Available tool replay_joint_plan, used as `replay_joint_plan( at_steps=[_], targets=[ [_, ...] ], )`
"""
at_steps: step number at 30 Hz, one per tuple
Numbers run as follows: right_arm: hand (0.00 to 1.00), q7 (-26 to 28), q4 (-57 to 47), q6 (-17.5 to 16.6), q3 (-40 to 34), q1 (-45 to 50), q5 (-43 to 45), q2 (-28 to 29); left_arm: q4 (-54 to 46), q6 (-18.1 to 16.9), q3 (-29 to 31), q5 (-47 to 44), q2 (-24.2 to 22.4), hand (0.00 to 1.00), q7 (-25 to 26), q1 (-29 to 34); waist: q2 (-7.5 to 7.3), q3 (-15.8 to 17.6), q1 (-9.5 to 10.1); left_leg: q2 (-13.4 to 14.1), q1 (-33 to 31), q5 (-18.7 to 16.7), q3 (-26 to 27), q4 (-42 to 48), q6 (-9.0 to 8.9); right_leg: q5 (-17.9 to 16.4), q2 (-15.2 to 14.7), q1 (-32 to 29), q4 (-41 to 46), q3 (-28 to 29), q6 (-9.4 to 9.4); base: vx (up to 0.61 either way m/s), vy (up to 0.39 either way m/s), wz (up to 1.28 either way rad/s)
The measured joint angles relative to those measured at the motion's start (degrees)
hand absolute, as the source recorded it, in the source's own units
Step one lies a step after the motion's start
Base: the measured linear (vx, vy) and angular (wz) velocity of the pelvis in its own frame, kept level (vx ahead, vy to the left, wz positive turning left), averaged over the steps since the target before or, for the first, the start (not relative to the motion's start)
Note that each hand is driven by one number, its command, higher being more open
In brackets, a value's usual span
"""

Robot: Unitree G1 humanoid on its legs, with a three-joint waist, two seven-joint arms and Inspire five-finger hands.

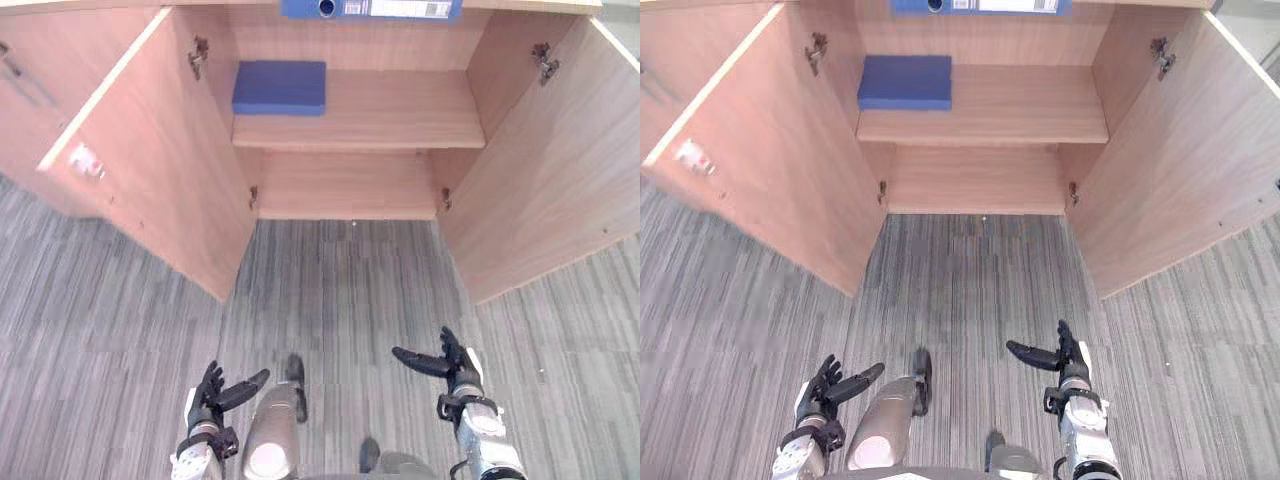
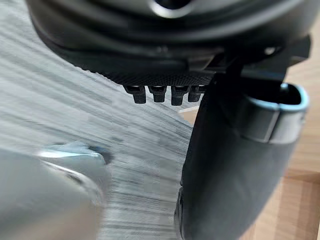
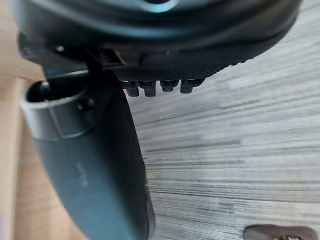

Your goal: Walk over to the cabinet, pick up the folder, carry it to the office cabinet, place the folder inside the office cabinet, then close the office cabinet door

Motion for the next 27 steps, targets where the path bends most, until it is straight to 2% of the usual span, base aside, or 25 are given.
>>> replay_joint_plan(
  at_steps=[1, 2, 3, 4, 5, 6, 7, 8, 9, 10, 11, 12, 13, 14, 15, 16, 17, 18, 20, 22, 24, 25, 27],
  targets=[
    [1.00, 0.1, 0.4, 0.2, 0.0, 0.0, 0.0, 0.1, 0.2, 0.0, 0.0, 0.0, 0.0, 1.00, 0.0, 0.1, -0.31, 0.0, -0.03, -0.6, 1.7, -1.5, 0.8, 0.4, 0.55, 0.1, -0.7, -1.1, 5.3, 0.3, 2.27, 0.62, 0.297, -0.33],
    [1.00, 0.2, 1.4, 0.3, 0.1, 0.1, -0.1, 0.4, 0.3, 0.2, 0.0, 0.0, 0.0, 1.00, 0.3, 0.5, -0.48, 0.1, -0.63, -1.8, 6.1, -4.0, 1.5, 0.0, 1.52, 2.9, -2.0, -4.2, 17.1, 0.3, 7.58, 0.69, 0.304, -0.25],
    [1.00, 0.3, 2.4, 0.4, 0.9, 0.0, -0.5, 0.6, 0.1, 0.2, 0.0, 0.0, 0.4, 1.00, 0.5, 0.8, -0.41, 0.1, -1.65, -2.5, 11.1, -5.7, 1.7, -1.6, 1.88, 4.6, -3.0, -8.2, 30.2, -0.5, 10.54, 0.54, 0.211, -0.18],
    [1.00, 0.3, 2.7, 0.4, 1.5, -0.1, -0.6, 0.7, 0.1, 0.2, 0.0, 0.0, 0.8, 1.00, 0.6, 0.8, -0.38, 0.1, -1.99, -2.7, 13.5, -6.2, 1.7, -2.7, 1.91, 4.1, -3.2, -10.0, 35.2, -1.5, 9.46, 0.48, 0.147, -0.15],
    [1.00, 0.6, 2.6, 0.5, 2.6, 0.0, -0.7, 1.0, -0.4, -0.1, -0.1, 0.0, 1.7, 1.00, 0.7, 0.8, -0.32, 0.1, -2.31, -2.6, 18.1, -6.3, 1.8, -5.5, 1.95, 2.2, -3.7, -13.6, 40.3, -4.7, 5.81, 0.43, 0.100, -0.11],
    [1.00, 0.7, 2.2, 0.5, 3.6, 0.0, -0.7, 1.2, -1.0, -0.2, 0.0, -0.1, 2.1, 1.00, 0.7, 0.8, -0.22, 0.0, -2.60, -2.3, 21.0, -6.3, 1.8, -7.9, 1.95, 1.2, -3.7, -16.0, 40.3, -7.3, 4.10, 0.50, 0.076, -0.09],
    [1.00, 1.0, 1.9, 0.2, 4.1, -0.2, -0.8, 1.6, -1.5, -0.5, 0.0, -0.1, 3.1, 1.00, 0.7, 0.6, -0.22, 0.0, -2.90, -2.0, 24.0, -6.3, 1.8, -10.4, 1.92, 0.1, -3.5, -19.0, 37.4, -10.1, 2.29, 0.40, 0.030, -0.01],
    [1.00, 1.1, 1.9, 0.2, 4.2, -0.3, -0.8, 1.6, -1.5, -0.5, 0.0, -0.1, 3.2, 1.00, 0.7, 0.5, -0.18, 0.0, -2.96, -2.0, 24.3, -6.3, 1.8, -10.8, 1.92, -0.1, -3.4, -19.3, 36.4, -10.5, 2.00, 0.42, -0.021, 0.08],
    [1.00, 1.2, 2.1, 0.2, 4.1, -0.4, -1.1, 1.5, -1.5, -0.5, 0.0, -0.2, 3.2, 1.00, 0.7, -0.1, -0.15, 0.0, -3.14, -1.6, 26.5, -6.3, 1.7, -11.6, 1.92, -0.7, -2.2, -21.9, 28.0, -11.8, 0.86, 0.43, -0.074, 0.17],
    [1.00, 1.2, 2.3, 0.2, 4.1, -0.4, -1.1, 1.4, -1.3, -0.5, 0.0, -0.7, 3.3, 1.00, 0.7, -0.3, -0.18, 0.0, -3.38, -1.4, 28.1, -6.4, 1.0, -11.6, 1.85, 0.2, -0.7, -23.3, 18.3, -11.5, 0.62, 0.43, -0.100, 0.25],
    [1.00, 1.2, 2.3, 0.2, 4.0, -0.2, -1.1, 1.4, -1.2, -0.5, 0.0, -1.0, 3.4, 1.00, 0.7, -0.3, -0.24, -0.1, -3.53, -1.3, 28.8, -6.5, 0.4, -11.6, 1.57, 1.7, 0.2, -23.3, 13.1, -11.2, 0.46, 0.44, -0.142, 0.41],
    [1.00, 1.2, 2.5, 0.2, 4.0, 0.8, -1.1, 1.4, -1.1, -0.6, 0.0, -1.2, 3.2, 1.00, 0.7, -0.1, -0.63, -0.4, -3.82, -1.6, 30.1, -7.6, -1.1, -11.5, -0.23, 8.0, 1.5, -22.8, 3.0, -10.3, -1.05, 0.46, -0.174, 0.62],
    [1.00, 1.1, 2.6, 0.2, 3.9, 2.5, -1.1, 1.4, -0.9, -0.5, 0.0, -1.2, 3.3, 1.00, 0.6, 0.3, -2.22, -1.3, -3.91, -2.8, 31.5, -10.1, -3.0, -10.6, -3.21, 18.8, 1.1, -22.9, -0.7, -8.9, -3.95, 0.48, -0.208, 0.67],
    [1.00, 1.2, 3.5, 0.3, 3.8, 2.8, -1.1, 0.3, 0.6, -0.5, 0.2, -1.2, 2.0, 1.00, 0.7, -0.5, -0.44, -1.2, -4.10, -2.0, 32.4, -11.7, -4.3, -9.7, -3.98, 16.8, 1.3, -23.4, 2.7, -9.9, -3.34, 0.47, -0.182, 0.51],
    [1.00, 1.1, 5.3, 1.2, 3.6, 2.2, -1.3, -0.2, 1.0, 0.0, 0.3, -1.2, 1.1, 1.00, 0.9, -0.2, 1.03, -2.0, -3.97, -0.1, 31.6, -12.0, -4.7, -7.4, -4.28, 15.0, 1.9, -23.5, 5.0, -11.2, -4.77, 0.45, -0.193, 0.33],
    [1.00, 1.0, 4.8, 1.3, 3.4, 2.6, -1.3, -0.1, 0.6, 0.0, 0.0, -1.2, 0.4, 1.00, 0.8, 0.2, 1.19, -2.7, -3.89, 0.5, 29.7, -11.9, -4.9, -2.2, -4.44, 12.2, 1.9, -22.8, 5.0, -11.7, -3.64, 0.42, -0.175, 0.38],
    [1.00, 1.0, 4.0, 1.4, 3.3, 3.4, -1.5, -0.1, -0.3, -0.1, 0.1, -1.2, -0.8, 1.00, 0.8, 0.3, 2.23, -2.2, -4.24, 3.0, 25.4, -11.0, -4.4, 9.4, -5.65, 10.4, 2.7, -20.2, 4.6, -13.2, -4.25, 0.48, -0.256, 0.40],
    [1.00, 0.9, 2.4, 1.4, 3.4, 4.5, -1.5, 0.3, -0.6, 0.0, 0.1, -1.2, -1.8, 1.00, 0.8, 0.5, 2.95, -2.1, -3.90, 6.8, 20.4, -7.6, -3.4, 21.8, -6.19, 9.3, 3.9, -17.1, 3.5, -14.0, -5.10, 0.31, -0.166, 0.23],
    [1.00, 0.5, 0.3, 1.2, 3.3, 5.2, -1.4, 1.6, -1.5, 0.0, -0.2, -1.2, -2.2, 1.00, 0.8, 1.2, 2.55, -2.2, -2.91, 10.4, 16.5, -9.3, -0.5, 29.4, -5.76, 8.4, 4.9, -12.9, 1.1, -13.9, -6.14, 0.39, -0.146, -0.11],
    [1.00, 0.2, -0.2, 0.9, 2.5, 4.5, -0.9, 2.1, -2.6, 0.1, -1.4, -1.2, -2.3, 1.00, 0.7, 1.2, 1.93, -2.5, -2.84, 10.4, 13.8, -10.7, 1.2, 24.5, -5.08, 8.6, 4.4, -9.9, -1.7, -13.4, -5.93, 0.35, -0.069, -0.11],
    [1.00, 0.0, 0.0, 0.8, 0.0, 3.4, -0.4, 2.0, -4.5, 0.1, -2.4, -1.2, -2.5, 1.00, 0.5, 0.7, 2.10, -2.6, -2.82, 8.4, 13.5, -10.4, 1.0, 8.8, -5.50, 8.7, 3.6, -7.3, -3.6, -12.8, -5.69, 0.26, 0.040, -0.16],
    [1.00, 0.0, 0.0, 0.8, -0.9, 3.2, -0.4, 1.9, -5.5, 0.0, -2.4, -1.2, -2.5, 1.00, 0.5, 0.5, 2.28, -2.7, -2.82, 7.3, 13.8, -8.3, 0.2, 1.9, -5.52, 8.7, 3.4, -7.0, -4.0, -12.6, -5.24, 0.21, 0.101, -0.18],
    [1.00, -0.1, 0.8, 0.8, -2.0, 3.2, -0.4, 1.6, -6.9, -0.1, -2.2, -1.3, -2.2, 1.00, 0.6, 0.2, 3.04, -3.3, -2.62, 6.0, 14.7, 0.1, -1.4, -6.1, -5.95, 8.2, 3.7, -6.2, -4.8, -11.3, -3.45, 0.22, 0.143, -0.20]
  ],
)
